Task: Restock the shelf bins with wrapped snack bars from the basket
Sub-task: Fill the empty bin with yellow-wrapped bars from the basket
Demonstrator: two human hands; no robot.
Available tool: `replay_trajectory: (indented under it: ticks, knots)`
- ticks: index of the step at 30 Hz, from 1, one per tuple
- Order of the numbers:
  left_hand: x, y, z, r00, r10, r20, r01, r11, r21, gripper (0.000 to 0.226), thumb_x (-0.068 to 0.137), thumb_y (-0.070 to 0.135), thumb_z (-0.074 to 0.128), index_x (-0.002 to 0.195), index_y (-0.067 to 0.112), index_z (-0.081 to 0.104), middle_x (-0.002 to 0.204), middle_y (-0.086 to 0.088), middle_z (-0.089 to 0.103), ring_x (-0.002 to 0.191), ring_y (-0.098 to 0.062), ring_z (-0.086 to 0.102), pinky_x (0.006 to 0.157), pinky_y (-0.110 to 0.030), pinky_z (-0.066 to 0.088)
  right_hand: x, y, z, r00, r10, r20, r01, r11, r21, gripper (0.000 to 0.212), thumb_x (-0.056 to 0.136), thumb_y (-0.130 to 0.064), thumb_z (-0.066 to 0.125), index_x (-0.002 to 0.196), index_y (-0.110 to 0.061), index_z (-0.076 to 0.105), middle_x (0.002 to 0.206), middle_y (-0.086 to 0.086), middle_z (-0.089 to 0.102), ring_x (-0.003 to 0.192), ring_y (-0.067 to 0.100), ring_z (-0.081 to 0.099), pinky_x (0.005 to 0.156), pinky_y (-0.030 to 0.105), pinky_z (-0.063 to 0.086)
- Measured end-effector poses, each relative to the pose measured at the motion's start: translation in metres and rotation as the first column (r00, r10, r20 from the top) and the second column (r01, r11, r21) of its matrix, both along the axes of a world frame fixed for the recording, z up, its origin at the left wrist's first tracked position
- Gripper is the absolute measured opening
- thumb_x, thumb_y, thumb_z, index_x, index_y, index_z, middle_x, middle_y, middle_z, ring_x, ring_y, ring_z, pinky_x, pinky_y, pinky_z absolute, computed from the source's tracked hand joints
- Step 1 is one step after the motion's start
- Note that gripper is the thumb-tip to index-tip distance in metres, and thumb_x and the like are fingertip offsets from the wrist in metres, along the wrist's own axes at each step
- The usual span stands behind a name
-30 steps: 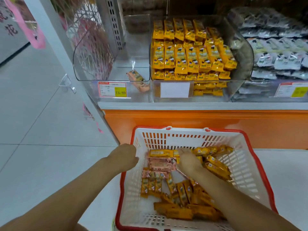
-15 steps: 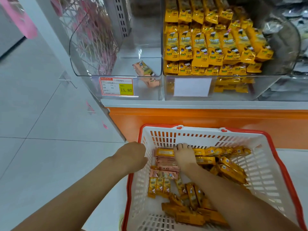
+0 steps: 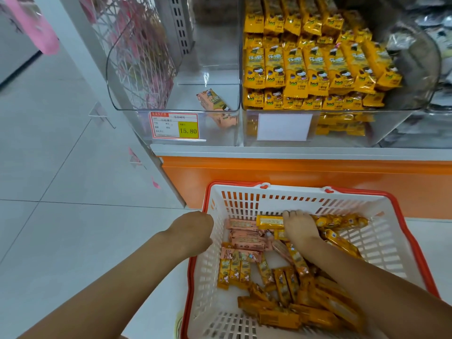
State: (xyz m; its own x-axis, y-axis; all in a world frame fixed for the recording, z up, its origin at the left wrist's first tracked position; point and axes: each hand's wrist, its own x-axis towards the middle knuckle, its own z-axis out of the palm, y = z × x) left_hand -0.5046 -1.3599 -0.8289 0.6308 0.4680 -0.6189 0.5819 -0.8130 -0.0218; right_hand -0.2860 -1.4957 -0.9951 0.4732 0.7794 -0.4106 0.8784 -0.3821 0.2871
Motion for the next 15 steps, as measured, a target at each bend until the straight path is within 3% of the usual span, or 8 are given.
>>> replay_trajectory:
  ticks: [2, 6, 11, 15]
  knots:
    - [0.0004, -0.0002, 0.0015, 1.000, 0.003, 0.016, -0.002, 1.000, -0.004, 0.027, 0.097, 0.025, 0.048, 0.114, 0.004, 0.054, 0.091, -0.005, 0.049, 0.085, -0.017, 0.049, 0.076, -0.026, 0.044, -0.0021, 0.0022, 0.0005, 0.999, 0.027, 0.026, -0.026, 0.999, -0.041, 0.030, 0.096, -0.009, 0.043, 0.125, -0.008, 0.047, 0.124, 0.011, 0.055, 0.114, 0.026, 0.051, 0.093, 0.035, 0.043]
    - [0.0006, -0.0005, 0.0022, 0.999, 0.007, 0.034, -0.007, 1.000, -0.005, 0.026, 0.097, 0.027, 0.048, 0.111, 0.005, 0.054, 0.074, 0.001, 0.039, 0.082, -0.016, 0.046, 0.072, -0.026, 0.041, -0.0057, 0.0047, 0.0003, 0.998, 0.026, 0.055, -0.021, 0.995, -0.094, 0.032, 0.094, -0.006, 0.049, 0.125, -0.006, 0.050, 0.125, 0.013, 0.052, 0.116, 0.027, 0.049, 0.095, 0.035, 0.043]
    - [0.0020, 0.0000, 0.0049, 0.999, 0.016, 0.032, -0.016, 1.000, -0.016, 0.027, 0.098, 0.028, 0.048, 0.111, 0.005, 0.053, 0.092, -0.005, 0.048, 0.085, -0.017, 0.048, 0.079, -0.027, 0.044, -0.0040, 0.0027, -0.0016, 0.997, -0.062, -0.047, 0.061, 0.998, -0.021, 0.035, 0.092, -0.003, 0.048, 0.127, -0.008, 0.049, 0.126, 0.011, 0.056, 0.117, 0.026, 0.050, 0.092, 0.034, 0.047]
    - [0.0028, -0.0002, 0.0061, 1.000, 0.012, 0.022, -0.012, 1.000, -0.016, 0.028, 0.098, 0.028, 0.047, 0.112, 0.004, 0.052, 0.097, -0.008, 0.051, 0.086, -0.017, 0.047, 0.081, -0.028, 0.045, -0.0058, 0.0004, -0.0018, 0.989, -0.105, -0.107, 0.103, 0.994, -0.025, 0.030, 0.095, -0.014, 0.053, 0.124, -0.010, 0.055, 0.126, 0.009, 0.056, 0.117, 0.025, 0.050, 0.090, 0.034, 0.050]
